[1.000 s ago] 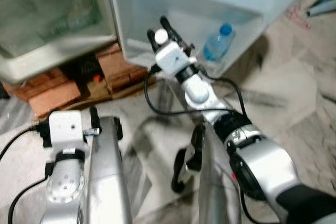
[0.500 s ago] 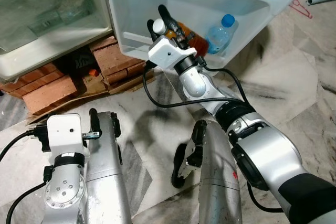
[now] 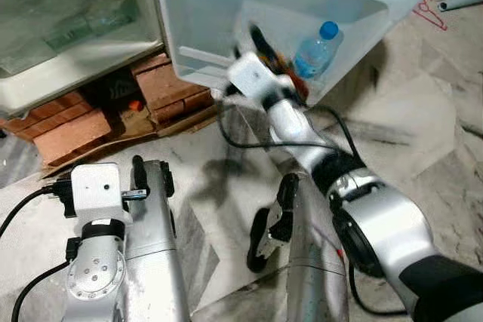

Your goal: Restocking fridge

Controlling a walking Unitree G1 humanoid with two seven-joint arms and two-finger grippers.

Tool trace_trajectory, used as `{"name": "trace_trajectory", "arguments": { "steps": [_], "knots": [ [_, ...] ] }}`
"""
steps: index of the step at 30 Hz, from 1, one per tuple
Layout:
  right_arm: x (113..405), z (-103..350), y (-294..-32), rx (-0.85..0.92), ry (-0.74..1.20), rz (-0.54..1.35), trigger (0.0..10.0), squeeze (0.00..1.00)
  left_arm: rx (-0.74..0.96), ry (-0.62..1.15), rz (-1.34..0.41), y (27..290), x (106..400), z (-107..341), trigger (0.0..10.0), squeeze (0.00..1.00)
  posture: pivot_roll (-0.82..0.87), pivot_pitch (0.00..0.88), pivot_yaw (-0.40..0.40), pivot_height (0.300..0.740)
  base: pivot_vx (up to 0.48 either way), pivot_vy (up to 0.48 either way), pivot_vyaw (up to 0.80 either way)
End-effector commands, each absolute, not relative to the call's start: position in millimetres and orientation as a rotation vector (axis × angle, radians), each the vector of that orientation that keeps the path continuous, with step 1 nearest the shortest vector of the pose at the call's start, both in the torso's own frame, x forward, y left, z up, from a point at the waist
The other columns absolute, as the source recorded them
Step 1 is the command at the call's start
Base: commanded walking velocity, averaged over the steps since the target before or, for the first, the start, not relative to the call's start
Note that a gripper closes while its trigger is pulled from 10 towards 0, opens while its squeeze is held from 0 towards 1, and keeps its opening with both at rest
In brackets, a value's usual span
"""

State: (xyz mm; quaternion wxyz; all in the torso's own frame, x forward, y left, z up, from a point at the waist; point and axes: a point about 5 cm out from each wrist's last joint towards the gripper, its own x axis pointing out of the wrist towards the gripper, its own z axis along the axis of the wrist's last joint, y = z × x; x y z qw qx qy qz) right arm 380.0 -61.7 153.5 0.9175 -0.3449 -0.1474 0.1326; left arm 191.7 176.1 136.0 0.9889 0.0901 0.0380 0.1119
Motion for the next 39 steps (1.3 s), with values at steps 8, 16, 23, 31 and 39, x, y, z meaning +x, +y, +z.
{"name": "trace_trajectory", "arguments": {
  "steps": [8,16,23,31,39],
  "knots": [
    [378.9,139.0,-64.0,-0.662,-0.18,0.288,10.0,0.0,0.191,0.096,0.231,179.4,187.4,134.7,10.0,0.0,0.34,0.447,-0.122,0.514,0.0,0.0,0.0],
    [385.9,155.2,-68.6,-0.525,-0.186,0.291,10.0,0.0,0.189,0.078,0.231,178.0,192.7,136.9,10.0,0.0,0.34,0.426,-0.125,0.514,0.0,0.0,0.0],
    [388.9,203.7,-53.2,-0.293,-0.374,0.443,10.0,0.0,0.185,0.065,0.24,179.4,199.5,135.8,10.0,0.0,0.31,0.391,-0.133,0.514,0.0,0.0,0.0],
    [384.0,226.4,-65.0,-0.238,-0.534,0.497,10.0,0.0,0.178,0.047,0.235,177.2,211.8,135.9,10.0,0.0,0.28,0.35,-0.135,0.514,0.0,0.0,0.0],
    [373.0,265.3,-57.3,-0.417,-0.824,0.488,10.0,0.0,0.178,0.041,0.233,176.3,208.8,134.5,10.0,0.0,0.28,0.355,-0.131,0.514,0.0,0.0,0.0]
  ]
}}
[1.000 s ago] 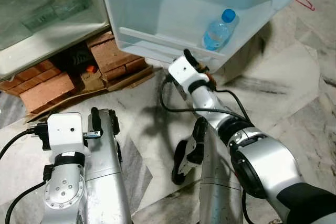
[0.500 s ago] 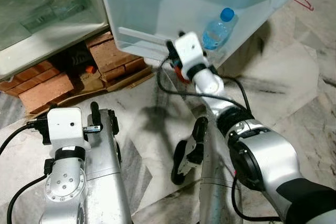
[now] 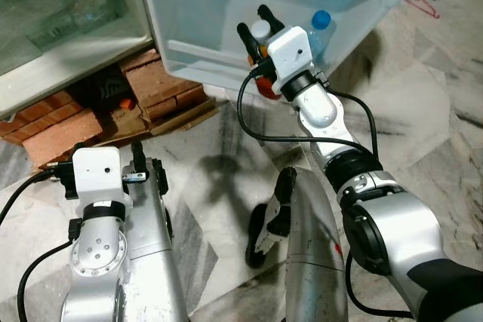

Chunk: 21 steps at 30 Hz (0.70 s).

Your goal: Restocking fridge

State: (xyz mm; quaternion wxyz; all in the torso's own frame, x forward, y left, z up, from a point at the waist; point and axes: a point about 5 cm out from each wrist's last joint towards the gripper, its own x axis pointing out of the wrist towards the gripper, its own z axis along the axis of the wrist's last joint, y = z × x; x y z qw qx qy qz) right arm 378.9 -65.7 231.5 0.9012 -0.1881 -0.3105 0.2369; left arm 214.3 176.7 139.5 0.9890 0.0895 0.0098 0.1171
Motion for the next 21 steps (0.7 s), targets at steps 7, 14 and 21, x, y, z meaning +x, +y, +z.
{"name": "trace_trajectory", "arguments": {
  "steps": [7,14,21],
  "knots": [
    [360.7,275.3,-22.1,-0.45,-0.93,0.566,10.0,0.0,0.188,0.048,0.226,175.6,201.7,135.2,10.0,0.0,0.3,0.381,-0.127,0.514,0.0,0.0,0.0],
    [344.1,291.0,11.1,-0.423,-1.055,0.629,10.0,0.0,0.186,0.063,0.218,173.1,196.1,133.7,10.0,0.0,0.3,0.411,-0.127,0.514,0.0,0.0,0.0],
    [345.2,258.9,20.0,-0.624,-1.016,0.618,10.0,0.0,0.188,0.078,0.218,170.8,186.5,134.4,10.0,0.0,0.34,0.443,-0.137,0.514,0.0,0.0,0.0]
  ]
}}
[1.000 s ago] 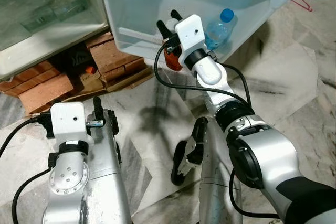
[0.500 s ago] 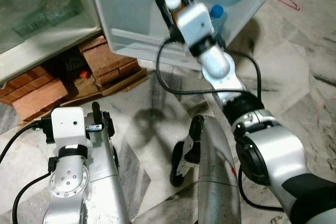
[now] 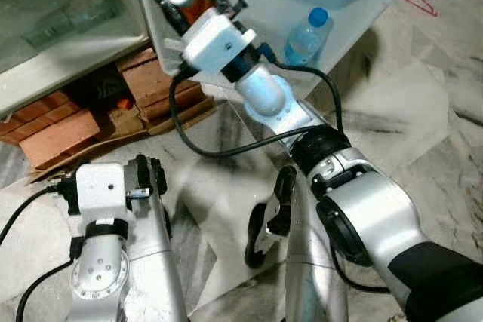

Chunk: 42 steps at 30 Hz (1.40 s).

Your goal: Restocking fridge

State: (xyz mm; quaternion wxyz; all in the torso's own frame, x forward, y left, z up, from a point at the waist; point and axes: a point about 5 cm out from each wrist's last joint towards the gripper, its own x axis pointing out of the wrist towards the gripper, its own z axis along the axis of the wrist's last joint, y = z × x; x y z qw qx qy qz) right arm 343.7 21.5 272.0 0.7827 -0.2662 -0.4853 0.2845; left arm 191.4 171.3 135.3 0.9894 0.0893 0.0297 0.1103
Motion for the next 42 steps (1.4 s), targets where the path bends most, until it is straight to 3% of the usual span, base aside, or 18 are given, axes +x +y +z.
{"name": "trace_trajectory", "arguments": {
  "steps": [1,2,5,16,22,24,27,29,35,42],
  "knots": [
    [347.3,251.1,19.0,-0.675,-0.994,0.61,10.0,0.0,0.189,0.08,0.218,170.8,184.7,134.7,10.0,0.0,0.34,0.447,-0.139,0.514,0.0,0.0,0.0],
    [350.5,233.4,17.7,-0.81,-0.957,0.608,10.0,0.0,0.196,0.088,0.22,171.9,180.5,135.1,10.0,0.0,0.35,0.459,-0.139,0.514,0.0,0.0,0.0],
    [356.3,221.2,12.2,-0.91,-0.909,0.57,10.0,0.0,0.204,0.107,0.232,175.0,171.0,135.0,10.0,0.0,0.36,0.483,-0.135,0.514,0.0,0.0,0.0],
    [378.1,186.9,-25.4,-1.004,-0.602,0.379,10.0,0.0,0.212,0.14,0.207,170.0,157.0,137.5,10.0,0.0,0.4,0.511,-0.11,0.514,0.0,0.0,0.0],
    [379.9,177.8,-32.7,-0.896,-0.485,0.364,10.0,0.0,0.217,0.149,0.203,172.7,157.5,137.0,10.0,0.0,0.39,0.508,-0.103,0.514,0.0,0.0,0.0],
    [382.3,176.4,-38.0,-0.725,-0.386,0.371,10.0,0.0,0.212,0.144,0.193,168.7,163.8,136.4,10.0,0.0,0.39,0.491,-0.108,0.514,0.0,0.0,0.0],
    [383.6,176.2,-42.2,-0.645,-0.352,0.36,10.0,0.0,0.211,0.14,0.195,169.1,167.2,135.7,10.0,0.0,0.37,0.478,-0.109,0.514,0.0,0.0,0.0],
    [384.1,176.7,-50.3,-0.495,-0.326,0.361,10.0,0.0,0.207,0.131,0.193,169.9,173.8,134.2,10.0,0.0,0.35,0.445,-0.115,0.514,0.0,0.0,0.0],
    [379.6,171.0,-62.3,-0.347,-0.313,0.464,10.0,0.0,0.204,0.093,0.175,169.4,200.1,129.6,10.0,0.0,0.28,0.366,-0.123,0.514,0.0,0.0,0.0],
    [377.3,157.9,-80.3,-0.346,-0.265,0.474,10.0,0.0,0.189,0.052,0.171,165.0,219.7,128.5,10.0,0.0,0.25,0.297,-0.134,0.514,0.0,0.0,0.0]
  ]
}}
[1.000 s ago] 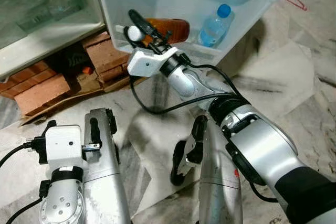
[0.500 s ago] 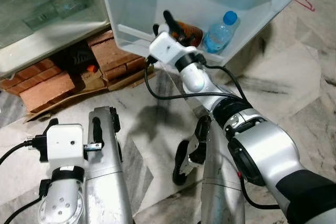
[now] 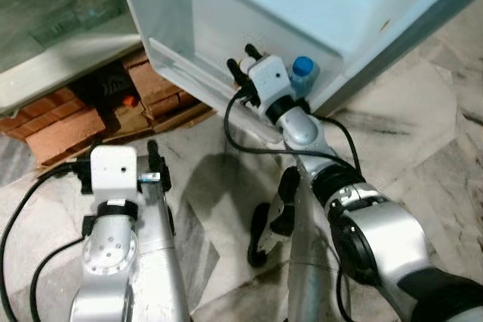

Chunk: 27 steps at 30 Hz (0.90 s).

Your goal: Restocking fridge

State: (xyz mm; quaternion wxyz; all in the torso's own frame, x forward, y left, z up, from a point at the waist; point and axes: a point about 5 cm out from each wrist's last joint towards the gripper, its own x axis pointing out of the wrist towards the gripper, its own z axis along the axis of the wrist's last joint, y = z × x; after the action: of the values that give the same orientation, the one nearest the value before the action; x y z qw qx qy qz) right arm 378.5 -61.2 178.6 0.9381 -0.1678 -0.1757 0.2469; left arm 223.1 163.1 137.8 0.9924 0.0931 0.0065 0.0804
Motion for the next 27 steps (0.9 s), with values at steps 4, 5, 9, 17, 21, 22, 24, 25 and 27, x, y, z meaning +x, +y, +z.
{"name": "trace_trajectory", "arguments": {
  "steps": [4,5,9,17,21,22,24,25,27],
  "knots": [
    [379.6,155.3,-94.1,-0.339,-0.234,0.43,10.0,0.0,0.188,0.044,0.172,166.4,226.0,125.5,10.0,0.0,0.24,0.272,-0.13,0.514,0.0,0.0,0.0],
    [380.6,153.6,-98.9,-0.323,-0.211,0.417,10.0,0.0,0.188,0.04,0.172,166.7,228.3,124.2,10.0,0.0,0.24,0.269,-0.129,0.514,0.0,0.0,0.0],
    [385.3,147.9,-116.4,-0.256,-0.116,0.339,10.0,1.0,0.19,0.028,0.156,166.2,237.4,121.7,10.0,0.0,0.24,0.236,-0.12,0.514,0.0,0.0,0.0],
    [396.1,190.2,-113.5,-0.303,-0.265,0.341,10.0,1.0,0.202,0.017,0.143,166.0,253.6,119.7,10.0,0.0,0.21,0.176,-0.105,0.514,0.0,0.0,0.0],
    [395.8,214.2,-105.6,-0.332,-0.374,0.425,10.0,1.0,0.205,0.004,0.137,166.9,258.1,120.2,10.0,0.0,0.19,0.148,-0.095,0.514,0.0,0.0,0.0],
    [393.6,217.1,-102.9,-0.338,-0.401,0.461,10.0,1.0,0.207,0.002,0.132,167.1,260.4,118.8,10.0,0.0,0.18,0.125,-0.087,0.514,0.0,0.0,0.0],
    [393.0,217.1,-102.2,-0.335,-0.403,0.469,10.0,1.0,0.208,0.003,0.129,167.3,262.0,117.8,10.0,0.0,0.17,0.12,-0.084,0.514,0.0,0.0,0.0],
    [389.0,210.7,-99.3,-0.313,-0.394,0.504,10.0,1.0,0.208,0.003,0.121,166.9,263.1,116.2,10.0,0.0,0.16,0.106,-0.076,0.514,0.0,0.0,0.0],
    [382.5,202.7,-96.2,-0.303,-0.401,0.54,10.0,1.0,0.21,0.007,0.111,166.3,264.1,113.5,10.0,0.0,0.14,0.085,-0.066,0.514,0.0,0.0,0.0]
  ]
}}
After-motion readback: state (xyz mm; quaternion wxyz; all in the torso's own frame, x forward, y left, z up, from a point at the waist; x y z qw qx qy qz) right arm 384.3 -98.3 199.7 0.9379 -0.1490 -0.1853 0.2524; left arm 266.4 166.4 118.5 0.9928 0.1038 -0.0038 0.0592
